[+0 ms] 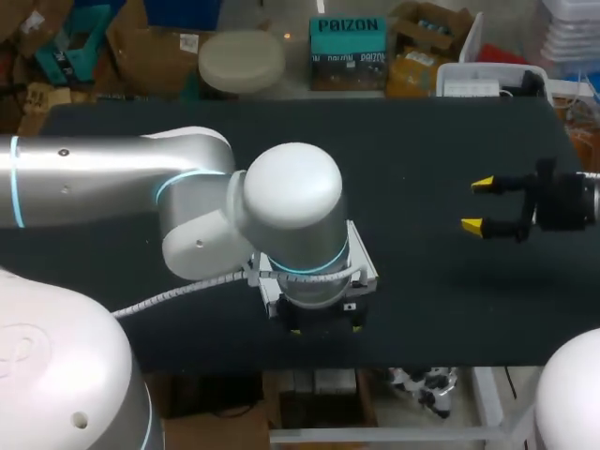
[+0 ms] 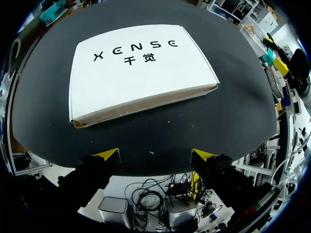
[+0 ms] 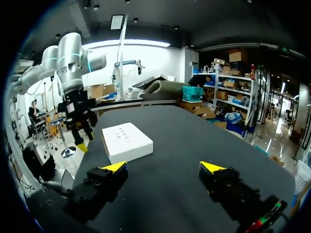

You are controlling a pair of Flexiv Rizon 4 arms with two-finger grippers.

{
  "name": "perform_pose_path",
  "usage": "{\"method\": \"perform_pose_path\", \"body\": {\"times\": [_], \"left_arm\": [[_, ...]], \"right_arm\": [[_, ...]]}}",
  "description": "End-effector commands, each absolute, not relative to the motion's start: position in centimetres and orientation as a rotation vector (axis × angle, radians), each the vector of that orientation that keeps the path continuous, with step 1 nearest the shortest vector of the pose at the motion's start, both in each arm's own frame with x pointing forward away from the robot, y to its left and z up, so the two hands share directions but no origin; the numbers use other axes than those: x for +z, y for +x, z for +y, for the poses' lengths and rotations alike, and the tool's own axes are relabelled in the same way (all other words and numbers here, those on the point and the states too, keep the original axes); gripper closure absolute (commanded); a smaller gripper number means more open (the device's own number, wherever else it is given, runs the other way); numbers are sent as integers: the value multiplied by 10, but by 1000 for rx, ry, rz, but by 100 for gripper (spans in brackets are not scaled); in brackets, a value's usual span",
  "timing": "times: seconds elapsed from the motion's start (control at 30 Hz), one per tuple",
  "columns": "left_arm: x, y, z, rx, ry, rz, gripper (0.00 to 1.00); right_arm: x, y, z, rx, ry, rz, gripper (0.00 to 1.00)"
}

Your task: Assemble the packaging by folding the flat box into shape, placing the metal phone stand inside, and closing the box properly

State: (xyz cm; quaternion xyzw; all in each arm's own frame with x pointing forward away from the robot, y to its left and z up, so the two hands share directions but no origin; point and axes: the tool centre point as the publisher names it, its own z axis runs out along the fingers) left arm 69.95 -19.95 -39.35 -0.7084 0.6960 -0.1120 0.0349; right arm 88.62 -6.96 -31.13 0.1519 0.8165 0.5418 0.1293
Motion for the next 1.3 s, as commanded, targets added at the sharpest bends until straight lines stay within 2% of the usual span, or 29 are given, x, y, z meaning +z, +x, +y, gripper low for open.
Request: {"method": "perform_pose_path", "body": {"times": [0.03,0.67,1.3], "left_arm": [[-401,712,-206,75,-2062,1937,0],[-403,755,-182,53,-2125,1884,0],[-405,825,-160,-60,-2203,1882,0]], "right_arm": [[-314,885,-67,1559,446,2351,0],[-317,882,-71,1547,435,2309,0],[-317,882,-71,1547,435,2309,0]]}}
